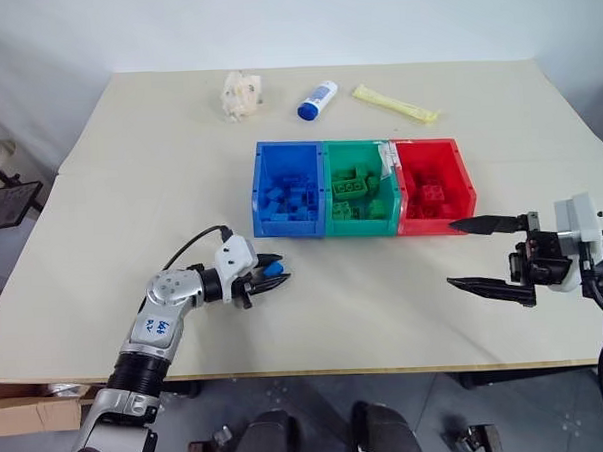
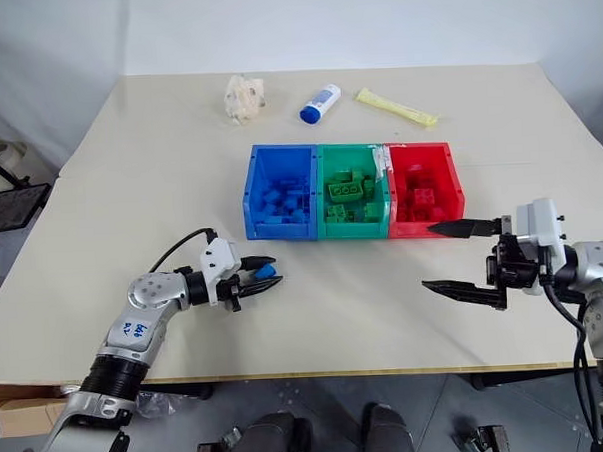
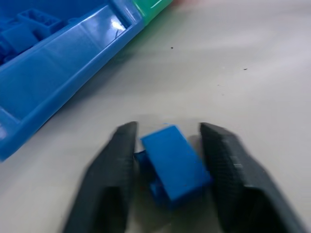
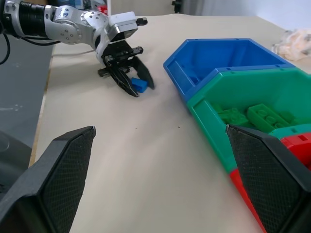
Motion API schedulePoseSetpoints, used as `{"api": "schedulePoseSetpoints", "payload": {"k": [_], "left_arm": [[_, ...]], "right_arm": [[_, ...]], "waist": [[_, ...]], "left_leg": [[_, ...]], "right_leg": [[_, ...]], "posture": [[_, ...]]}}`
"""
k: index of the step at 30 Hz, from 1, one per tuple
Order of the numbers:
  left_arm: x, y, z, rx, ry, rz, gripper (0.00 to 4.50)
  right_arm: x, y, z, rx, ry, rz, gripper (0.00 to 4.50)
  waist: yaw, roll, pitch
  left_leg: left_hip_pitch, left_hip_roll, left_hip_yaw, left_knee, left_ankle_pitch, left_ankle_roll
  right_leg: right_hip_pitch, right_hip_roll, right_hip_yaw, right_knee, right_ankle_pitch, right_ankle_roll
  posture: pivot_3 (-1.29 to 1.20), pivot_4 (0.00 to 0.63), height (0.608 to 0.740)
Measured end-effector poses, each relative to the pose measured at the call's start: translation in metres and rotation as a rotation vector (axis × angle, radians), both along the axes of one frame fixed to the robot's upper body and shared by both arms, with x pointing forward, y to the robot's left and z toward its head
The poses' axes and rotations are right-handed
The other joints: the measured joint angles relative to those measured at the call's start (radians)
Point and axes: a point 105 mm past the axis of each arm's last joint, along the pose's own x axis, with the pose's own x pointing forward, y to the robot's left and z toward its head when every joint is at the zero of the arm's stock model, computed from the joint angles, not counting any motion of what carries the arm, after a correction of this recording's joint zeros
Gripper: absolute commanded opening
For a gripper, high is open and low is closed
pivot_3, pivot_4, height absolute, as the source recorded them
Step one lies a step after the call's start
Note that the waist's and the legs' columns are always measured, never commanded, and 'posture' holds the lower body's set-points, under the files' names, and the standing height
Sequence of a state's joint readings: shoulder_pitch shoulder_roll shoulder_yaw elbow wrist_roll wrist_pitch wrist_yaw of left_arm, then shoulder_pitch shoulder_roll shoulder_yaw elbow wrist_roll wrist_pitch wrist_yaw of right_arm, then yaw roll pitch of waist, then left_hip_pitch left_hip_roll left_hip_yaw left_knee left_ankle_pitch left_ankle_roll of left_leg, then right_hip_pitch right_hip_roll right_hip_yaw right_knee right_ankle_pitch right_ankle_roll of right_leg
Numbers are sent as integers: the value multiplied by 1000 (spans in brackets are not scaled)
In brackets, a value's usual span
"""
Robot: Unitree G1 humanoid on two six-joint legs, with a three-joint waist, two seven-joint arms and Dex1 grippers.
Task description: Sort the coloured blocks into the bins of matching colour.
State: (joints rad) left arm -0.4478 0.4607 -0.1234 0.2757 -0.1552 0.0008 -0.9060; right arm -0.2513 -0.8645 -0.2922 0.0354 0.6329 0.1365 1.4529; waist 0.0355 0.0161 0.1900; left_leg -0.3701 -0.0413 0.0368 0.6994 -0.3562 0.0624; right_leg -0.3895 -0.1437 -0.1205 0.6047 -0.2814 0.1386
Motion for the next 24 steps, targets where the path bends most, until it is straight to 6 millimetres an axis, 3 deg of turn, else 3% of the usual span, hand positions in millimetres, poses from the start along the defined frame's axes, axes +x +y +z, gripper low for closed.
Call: {"api": "schedulePoseSetpoints", "payload": {"k": [2,7,9,14,17,20,24], "left_arm": [[1,-1,1,8,-3,0,943],[7,-9,18,-4,-46,6,943],[13,-16,37,-20,-93,-1,943],[38,-35,106,-106,-266,36,943],[61,-36,113,-113,-278,99,943],[77,-32,97,-89,-214,159,1894],[81,-38,99,-94,-213,133,3102]], "right_arm": [[-1,0,1,1,-6,-7,4500],[-2,-3,4,6,-24,-35,4500],[-1,-3,4,8,-26,-42,4500],[0,-4,6,18,-37,-65,4500],[1,-4,6,26,-43,-76,4500],[2,-3,6,33,-45,-82,4500],[3,-3,6,35,-47,-89,4500]], "waist": [[0,0,0],[3,0,0],[6,0,0],[14,-1,0],[15,-1,0],[15,-1,1],[19,-2,1]], "left_leg": [[0,0,0,0,0,0],[-1,0,-1,0,0,0],[-2,0,0,0,0,0],[-2,-1,0,0,0,0],[-2,-1,1,0,0,1],[-2,-1,1,-1,0,1],[-2,-1,0,0,1,1]], "right_leg": [[0,0,0,0,0,0],[-1,0,1,0,0,0],[-1,0,0,0,0,0],[-1,1,-1,0,0,0],[-1,2,-2,0,0,0],[-1,2,-2,0,0,0],[-1,2,-3,0,0,1]], "posture": [[0,150,740],[0,150,740],[0,150,740],[0,150,740],[0,150,740],[0,150,740],[0,150,740]]}}
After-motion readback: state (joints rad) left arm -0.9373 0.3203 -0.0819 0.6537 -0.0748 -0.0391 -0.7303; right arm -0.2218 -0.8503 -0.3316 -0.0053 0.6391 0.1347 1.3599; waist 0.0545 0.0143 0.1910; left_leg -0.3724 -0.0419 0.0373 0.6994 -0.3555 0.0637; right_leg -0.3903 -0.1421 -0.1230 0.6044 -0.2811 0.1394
